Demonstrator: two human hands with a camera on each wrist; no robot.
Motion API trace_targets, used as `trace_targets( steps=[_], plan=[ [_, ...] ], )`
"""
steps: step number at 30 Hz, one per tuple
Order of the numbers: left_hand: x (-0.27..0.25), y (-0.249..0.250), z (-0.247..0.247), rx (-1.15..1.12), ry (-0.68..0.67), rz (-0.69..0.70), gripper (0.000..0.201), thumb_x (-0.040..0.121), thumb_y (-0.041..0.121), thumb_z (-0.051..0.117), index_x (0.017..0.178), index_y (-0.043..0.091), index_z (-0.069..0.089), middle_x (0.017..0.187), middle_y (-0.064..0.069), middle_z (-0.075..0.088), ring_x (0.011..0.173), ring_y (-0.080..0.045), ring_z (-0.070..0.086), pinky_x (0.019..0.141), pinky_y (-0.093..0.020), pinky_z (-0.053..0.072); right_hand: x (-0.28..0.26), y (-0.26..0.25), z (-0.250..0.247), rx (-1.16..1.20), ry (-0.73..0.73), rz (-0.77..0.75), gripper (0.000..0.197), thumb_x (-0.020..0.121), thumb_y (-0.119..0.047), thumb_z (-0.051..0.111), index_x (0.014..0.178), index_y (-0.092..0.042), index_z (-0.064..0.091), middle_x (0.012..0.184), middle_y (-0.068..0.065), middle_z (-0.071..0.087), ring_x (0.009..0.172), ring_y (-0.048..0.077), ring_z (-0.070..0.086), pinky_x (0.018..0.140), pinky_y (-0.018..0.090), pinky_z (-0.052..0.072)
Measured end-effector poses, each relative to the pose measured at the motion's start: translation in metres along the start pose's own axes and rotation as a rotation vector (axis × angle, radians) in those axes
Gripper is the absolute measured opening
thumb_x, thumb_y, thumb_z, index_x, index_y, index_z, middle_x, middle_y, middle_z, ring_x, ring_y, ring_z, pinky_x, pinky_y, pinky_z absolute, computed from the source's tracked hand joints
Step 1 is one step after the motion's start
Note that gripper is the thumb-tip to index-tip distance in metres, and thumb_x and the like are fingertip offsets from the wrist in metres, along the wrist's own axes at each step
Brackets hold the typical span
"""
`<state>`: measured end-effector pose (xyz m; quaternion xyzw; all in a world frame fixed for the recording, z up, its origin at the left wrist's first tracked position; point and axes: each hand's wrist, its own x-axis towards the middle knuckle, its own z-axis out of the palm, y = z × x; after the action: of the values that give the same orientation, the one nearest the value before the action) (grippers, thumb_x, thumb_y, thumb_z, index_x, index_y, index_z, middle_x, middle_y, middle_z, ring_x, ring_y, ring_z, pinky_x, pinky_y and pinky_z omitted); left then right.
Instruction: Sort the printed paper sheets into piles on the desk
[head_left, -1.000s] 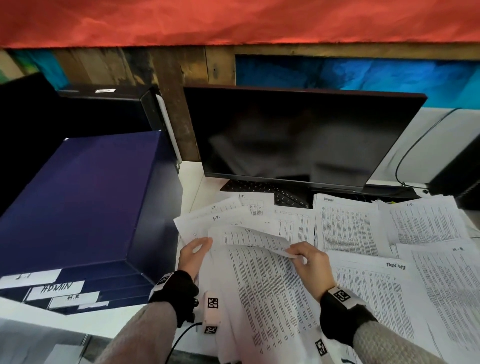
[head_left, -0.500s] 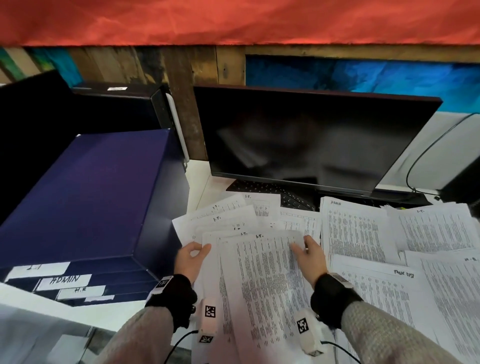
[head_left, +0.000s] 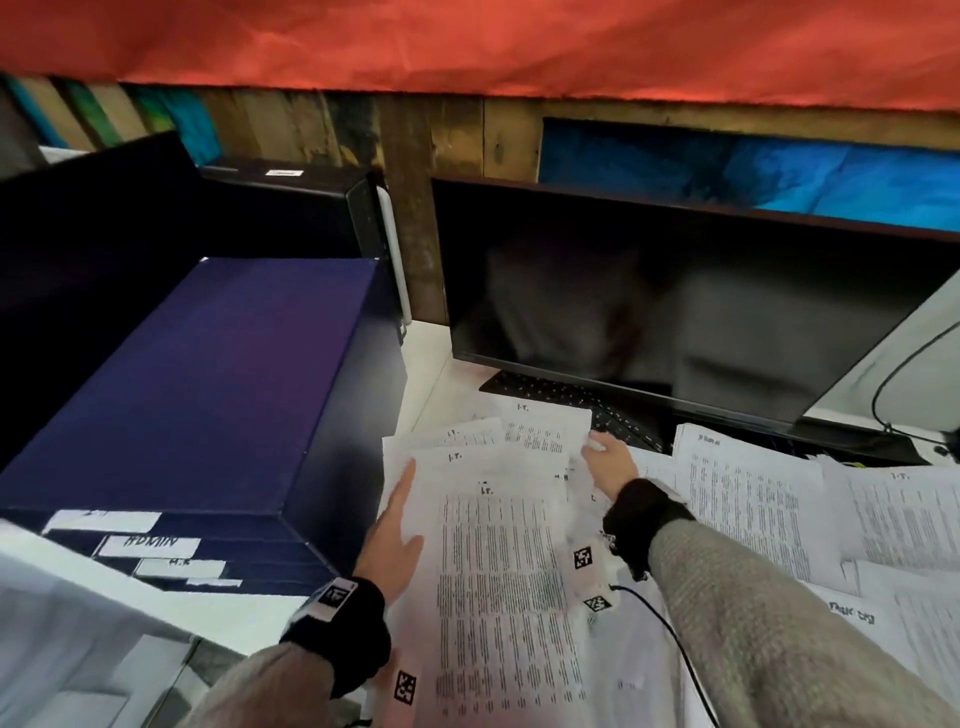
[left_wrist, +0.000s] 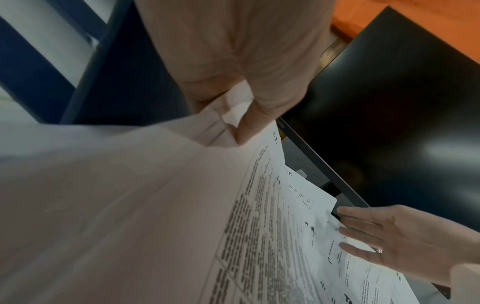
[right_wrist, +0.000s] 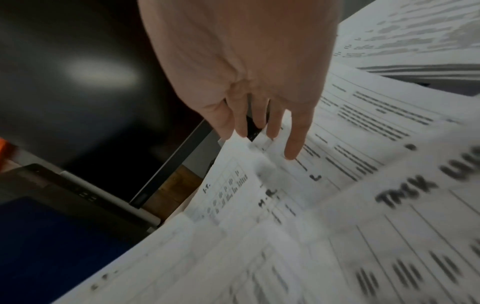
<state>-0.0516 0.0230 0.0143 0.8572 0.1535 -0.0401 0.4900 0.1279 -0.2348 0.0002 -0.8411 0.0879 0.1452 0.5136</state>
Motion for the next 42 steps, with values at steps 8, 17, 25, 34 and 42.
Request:
trace_targets(
  steps=[8,17,25,34,42],
  plan=[
    [-0.004,-0.014,-0.013,0.068,0.011,0.013,0.06,0.084,-0.01,0.045,0.107,0.043,0.062,0.126,0.011,0.057,0.117,-0.017,0.054,0.109,-0.032,0.037,0.009,-0.022,-0.001,0.132,-0.125,0.025,0.033,0.095,-0.003,0.049,0.127,0.003,0.055,0.138,0.014,0.049,0.11,0.016,0.043,0.105,0.034,0.034],
    [0.004,-0.018,-0.004,0.005,0.063,-0.079,0.049,0.088,-0.012,0.042,0.087,0.028,0.071,0.117,0.003,0.064,0.116,-0.01,0.051,0.101,-0.017,0.03,-0.076,-0.049,0.004,-0.152,0.201,-0.549,0.014,0.089,-0.007,0.062,0.095,-0.012,0.073,0.092,-0.006,0.064,0.088,0.009,0.061,0.075,0.01,0.043],
    [0.01,-0.012,0.005,0.035,0.119,-0.077,0.053,0.086,-0.012,0.039,0.092,0.034,0.066,0.123,-0.002,0.061,0.123,-0.019,0.05,0.101,-0.021,0.033,-0.128,-0.139,-0.094,0.164,0.665,-0.862,0.029,0.089,0.005,0.046,0.098,-0.014,0.066,0.09,-0.018,0.047,0.081,-0.004,0.05,0.073,0.009,0.038],
    [0.003,0.004,0.0,-0.027,0.144,-0.047,0.081,0.089,-0.011,0.037,0.135,0.056,0.032,0.144,-0.001,0.045,0.125,-0.021,0.049,0.103,-0.026,0.036,-0.091,-0.057,-0.124,0.316,0.731,-0.401,0.058,0.079,0.013,0.033,0.116,-0.027,0.052,0.102,-0.006,0.049,0.092,0.007,0.047,0.093,0.031,0.04],
    [0.0,0.007,-0.001,-0.052,0.192,-0.05,0.099,0.088,-0.005,0.046,0.143,0.05,-0.015,0.133,-0.008,0.055,0.104,-0.029,0.06,0.093,-0.035,0.046,-0.102,0.035,-0.013,0.424,0.252,0.21,0.059,0.088,0.016,0.037,0.138,-0.014,0.037,0.088,-0.001,0.043,0.08,0.02,0.05,0.072,0.029,0.046]
  ],
)
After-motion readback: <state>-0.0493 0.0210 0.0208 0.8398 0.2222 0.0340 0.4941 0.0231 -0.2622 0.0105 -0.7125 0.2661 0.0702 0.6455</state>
